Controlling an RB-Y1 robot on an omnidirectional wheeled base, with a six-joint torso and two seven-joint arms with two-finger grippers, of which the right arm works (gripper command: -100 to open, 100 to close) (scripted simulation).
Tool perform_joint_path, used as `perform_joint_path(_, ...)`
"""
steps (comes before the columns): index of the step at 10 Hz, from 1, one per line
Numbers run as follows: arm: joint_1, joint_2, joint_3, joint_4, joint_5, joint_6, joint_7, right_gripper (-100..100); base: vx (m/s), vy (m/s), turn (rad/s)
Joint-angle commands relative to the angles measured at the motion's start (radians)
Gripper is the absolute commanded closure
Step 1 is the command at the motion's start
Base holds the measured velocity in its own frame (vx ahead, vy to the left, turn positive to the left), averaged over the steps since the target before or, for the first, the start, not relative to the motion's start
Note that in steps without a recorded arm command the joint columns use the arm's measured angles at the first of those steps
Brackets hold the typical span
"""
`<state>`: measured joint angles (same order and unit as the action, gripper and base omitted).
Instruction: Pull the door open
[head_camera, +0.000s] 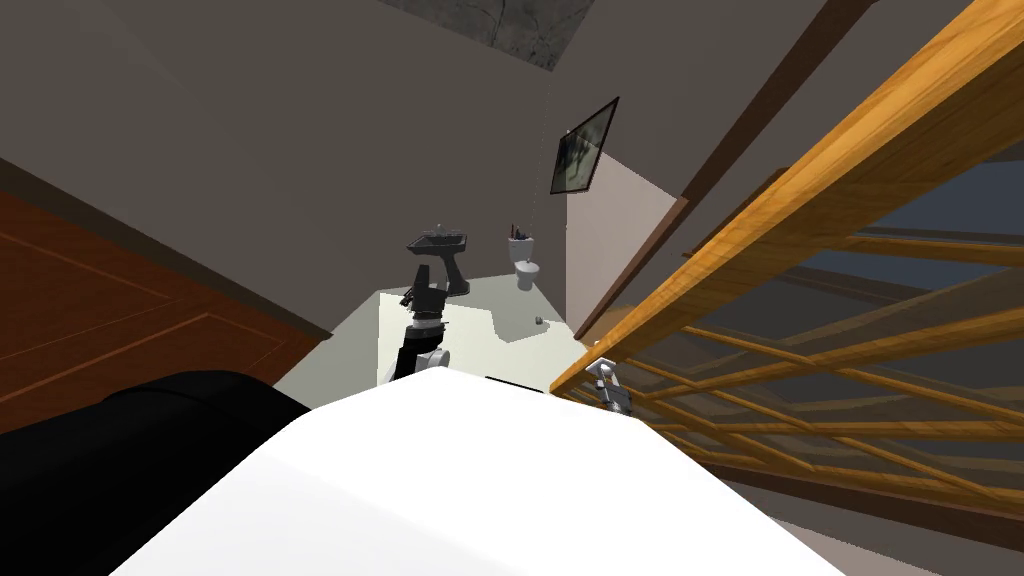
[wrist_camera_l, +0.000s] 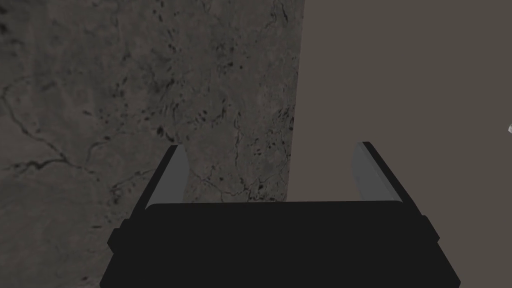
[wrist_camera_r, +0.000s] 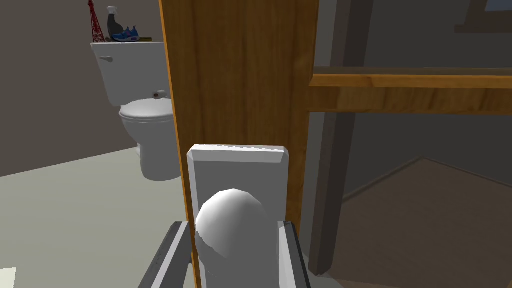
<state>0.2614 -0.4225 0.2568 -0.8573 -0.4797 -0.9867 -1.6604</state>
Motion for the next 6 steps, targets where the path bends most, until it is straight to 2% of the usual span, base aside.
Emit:
perform_joint_path(1, 0.010, -0.013, 0.014, 0.003, 0.009, -0.021, -0.016, 100, -0.208, -0.013, 0.070)
perform_joint_path(2, 0.017, -0.020, 0.024, 0.001, 0.015, -0.031, -0.025, 100, -0.214, -0.015, 0.062)
perform_joint_path(3, 0.013, -0.015, 0.018, -0.003, 0.011, -0.022, -0.017, 100, -0.091, -0.006, 0.017)
perform_joint_path(4, 0.023, -0.024, 0.032, 0.004, 0.018, -0.040, -0.030, 100, -0.101, -0.012, 0.115)
perform_joint_path(6, 0.029, -0.034, 0.043, 0.011, 0.023, -0.059, -0.042, 100, -0.172, -0.041, 0.108)
